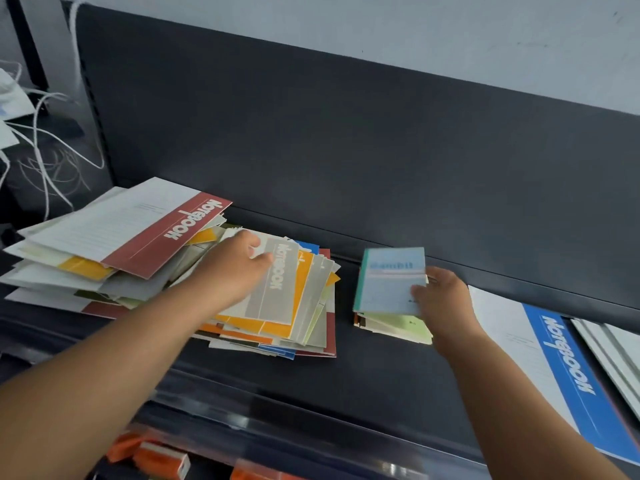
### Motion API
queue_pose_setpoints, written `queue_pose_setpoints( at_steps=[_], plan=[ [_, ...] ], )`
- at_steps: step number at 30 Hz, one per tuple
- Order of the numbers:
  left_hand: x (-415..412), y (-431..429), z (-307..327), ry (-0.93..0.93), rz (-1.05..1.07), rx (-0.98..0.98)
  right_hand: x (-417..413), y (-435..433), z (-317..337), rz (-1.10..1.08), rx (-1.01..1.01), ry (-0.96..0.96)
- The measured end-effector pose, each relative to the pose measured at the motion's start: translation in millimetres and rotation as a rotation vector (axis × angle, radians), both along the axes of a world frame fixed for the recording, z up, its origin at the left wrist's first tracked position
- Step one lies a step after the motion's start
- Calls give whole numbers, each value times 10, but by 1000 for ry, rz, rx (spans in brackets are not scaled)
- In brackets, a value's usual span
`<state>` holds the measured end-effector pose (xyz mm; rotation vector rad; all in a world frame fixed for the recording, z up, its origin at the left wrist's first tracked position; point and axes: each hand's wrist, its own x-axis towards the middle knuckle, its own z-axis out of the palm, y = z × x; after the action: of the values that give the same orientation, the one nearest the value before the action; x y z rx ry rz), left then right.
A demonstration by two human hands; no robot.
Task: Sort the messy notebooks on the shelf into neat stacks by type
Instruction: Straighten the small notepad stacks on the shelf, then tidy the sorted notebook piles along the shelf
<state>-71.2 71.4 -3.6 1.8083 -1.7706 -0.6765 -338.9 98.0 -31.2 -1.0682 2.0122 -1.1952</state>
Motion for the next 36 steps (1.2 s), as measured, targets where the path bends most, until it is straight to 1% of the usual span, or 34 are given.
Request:
queue_pose_setpoints(
  at_steps=[4,7,8,10,13,14,16,19,21,23,25,27,29,31,33,34,36],
  plan=[
    [214,31,-69,-212,17,18,-82,29,-187,35,174,361],
    [280,91,-126,-373,-27,41,40,66,-203,62,223,623],
    [307,101,-155,-439,-55,48,109,71,-185,83,192,673],
    [358,109,-221,-578,-130,67,291,75,-139,172,86,711],
    [367,169,-309,-674,-221,148,625,94,-100,366,-75,671],
    [357,200,-334,-674,-243,163,733,115,-89,439,-96,659],
    [336,266,-363,-652,-287,167,911,172,-97,597,-69,661],
    [334,328,-335,-620,-361,152,1056,257,-149,811,45,778],
    [371,324,-297,-564,-367,142,1091,282,-193,869,125,854],
    [447,293,-274,-555,-320,130,1085,273,-241,860,160,930],
    [537,252,-285,-592,-273,135,1059,270,-260,803,164,963],
    [585,252,-303,-623,-274,175,1046,281,-255,765,183,924],
    [576,290,-316,-615,-318,189,1062,295,-248,763,199,871],
    [553,337,-293,-511,-371,144,1093,295,-247,765,198,858],
    [537,360,-236,-377,-368,96,1128,280,-259,767,191,852],
    [536,359,-218,-369,-346,86,1149,272,-268,769,189,850],
    [545,329,-216,-471,-305,93,1187,254,-289,770,183,860]
  ],
)
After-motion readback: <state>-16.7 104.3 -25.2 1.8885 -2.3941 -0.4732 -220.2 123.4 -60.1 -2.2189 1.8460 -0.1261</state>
